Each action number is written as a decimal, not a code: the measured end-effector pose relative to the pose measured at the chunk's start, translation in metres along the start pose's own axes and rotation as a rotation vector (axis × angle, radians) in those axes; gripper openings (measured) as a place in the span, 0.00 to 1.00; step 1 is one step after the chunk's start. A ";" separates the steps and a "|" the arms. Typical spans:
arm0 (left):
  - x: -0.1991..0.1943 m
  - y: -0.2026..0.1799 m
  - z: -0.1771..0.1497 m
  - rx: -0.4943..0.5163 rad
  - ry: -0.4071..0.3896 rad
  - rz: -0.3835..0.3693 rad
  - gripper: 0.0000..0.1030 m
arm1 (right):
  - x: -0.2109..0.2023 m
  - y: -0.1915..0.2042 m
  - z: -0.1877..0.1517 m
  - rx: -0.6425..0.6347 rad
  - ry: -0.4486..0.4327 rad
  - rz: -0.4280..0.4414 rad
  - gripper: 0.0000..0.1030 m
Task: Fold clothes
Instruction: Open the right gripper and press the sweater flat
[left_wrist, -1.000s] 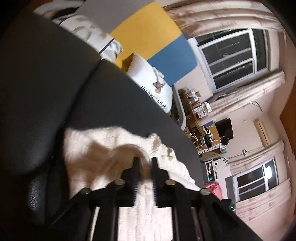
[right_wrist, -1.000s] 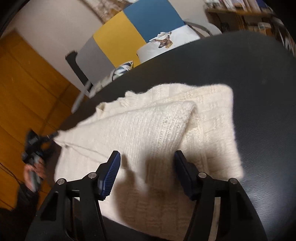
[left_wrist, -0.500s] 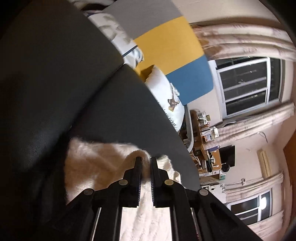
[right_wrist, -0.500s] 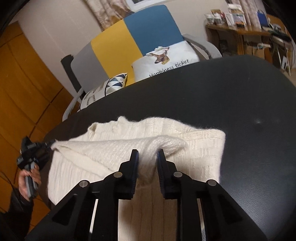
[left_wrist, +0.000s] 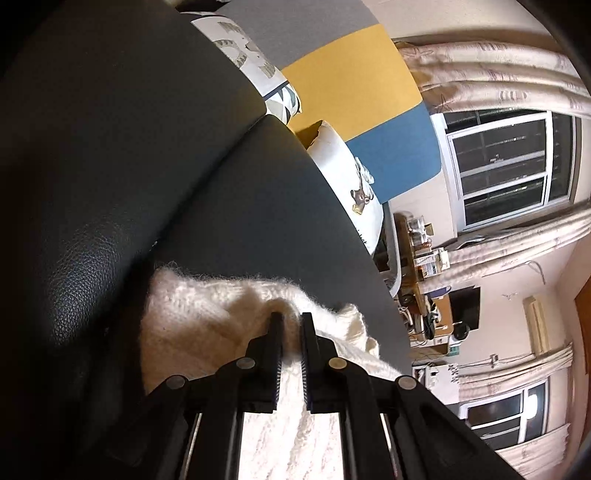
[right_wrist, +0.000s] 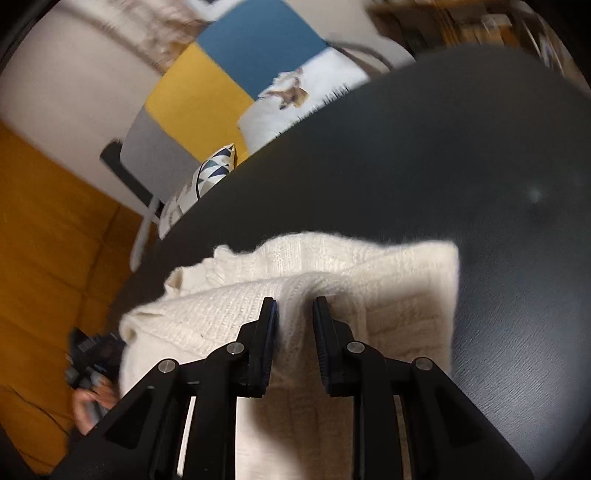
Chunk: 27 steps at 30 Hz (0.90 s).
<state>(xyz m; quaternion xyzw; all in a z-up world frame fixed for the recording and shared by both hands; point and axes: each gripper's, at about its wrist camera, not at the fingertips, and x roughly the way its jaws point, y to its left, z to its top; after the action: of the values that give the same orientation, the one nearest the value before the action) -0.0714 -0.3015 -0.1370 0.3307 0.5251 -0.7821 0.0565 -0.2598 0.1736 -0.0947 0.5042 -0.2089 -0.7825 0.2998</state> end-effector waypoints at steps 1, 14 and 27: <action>0.001 0.000 0.000 -0.006 0.005 0.003 0.08 | -0.005 0.002 0.000 -0.007 -0.016 -0.001 0.22; -0.046 -0.013 -0.016 0.095 -0.086 0.063 0.20 | -0.061 0.059 -0.042 -0.264 -0.121 -0.072 0.44; -0.102 0.011 -0.078 0.314 -0.056 0.113 0.22 | 0.005 0.087 -0.121 -0.494 0.075 -0.180 0.46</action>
<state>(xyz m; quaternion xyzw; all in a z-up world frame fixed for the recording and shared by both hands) 0.0480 -0.2657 -0.1051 0.3426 0.3752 -0.8590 0.0627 -0.1281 0.1037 -0.0923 0.4608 0.0453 -0.8142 0.3503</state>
